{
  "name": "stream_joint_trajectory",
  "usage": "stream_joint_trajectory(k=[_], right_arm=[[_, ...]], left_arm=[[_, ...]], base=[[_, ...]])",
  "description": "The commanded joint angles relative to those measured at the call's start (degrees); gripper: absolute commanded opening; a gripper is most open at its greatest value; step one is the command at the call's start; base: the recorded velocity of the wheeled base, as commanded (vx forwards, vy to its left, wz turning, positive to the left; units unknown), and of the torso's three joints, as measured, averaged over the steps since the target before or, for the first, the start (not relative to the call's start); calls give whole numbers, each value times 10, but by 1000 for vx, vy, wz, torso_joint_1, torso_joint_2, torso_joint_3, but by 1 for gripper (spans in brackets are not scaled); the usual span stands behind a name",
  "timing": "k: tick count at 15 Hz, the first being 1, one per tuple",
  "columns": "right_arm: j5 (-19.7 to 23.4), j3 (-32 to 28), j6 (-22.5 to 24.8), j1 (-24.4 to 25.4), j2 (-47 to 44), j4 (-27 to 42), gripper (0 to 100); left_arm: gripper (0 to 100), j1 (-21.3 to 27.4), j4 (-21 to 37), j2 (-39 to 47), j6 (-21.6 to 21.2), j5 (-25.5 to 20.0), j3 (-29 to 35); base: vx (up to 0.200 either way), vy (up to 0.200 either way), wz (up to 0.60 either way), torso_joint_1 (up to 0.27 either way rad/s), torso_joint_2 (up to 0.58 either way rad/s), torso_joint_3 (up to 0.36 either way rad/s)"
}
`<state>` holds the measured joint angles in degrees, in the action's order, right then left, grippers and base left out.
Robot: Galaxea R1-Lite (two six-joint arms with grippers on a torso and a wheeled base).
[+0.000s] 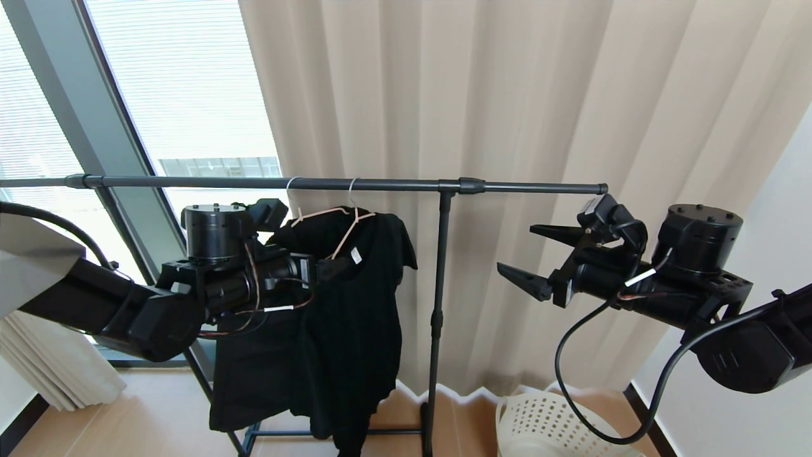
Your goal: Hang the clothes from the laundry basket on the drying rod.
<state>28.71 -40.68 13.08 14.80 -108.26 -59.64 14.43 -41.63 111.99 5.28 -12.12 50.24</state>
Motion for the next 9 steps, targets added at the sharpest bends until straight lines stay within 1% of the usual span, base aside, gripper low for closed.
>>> stream_joint_trajectory(k=[1,2,4,6,7,8,9], right_arm=[[-1,9,1,1,21,0,100],[-2,23,7,1,58,-1,100],[0,51,-1,1,118,4,100],[-7,76,-16,-1,147,3,100],[-16,96,-17,-6,169,5,100],[-30,121,-17,-11,193,3,100],[-37,126,-17,-11,203,2,100]], left_arm=[[100,-7,0,-65,-7,0,-46],[100,-8,0,-107,-13,0,-88],[100,-6,0,-154,-23,0,-131],[100,-5,0,-187,-30,0,-158],[100,-5,-4,-202,-36,0,-178],[100,-5,-8,-239,-38,0,-207],[100,-4,-9,-252,-38,1,-213]], base=[[0,0,0,0,0,0],[0,0,0,0,0,0],[0,0,0,0,0,0],[0,0,0,0,0,0],[0,0,0,0,0,0],[0,0,0,0,0,0],[0,0,0,0,0,0]])
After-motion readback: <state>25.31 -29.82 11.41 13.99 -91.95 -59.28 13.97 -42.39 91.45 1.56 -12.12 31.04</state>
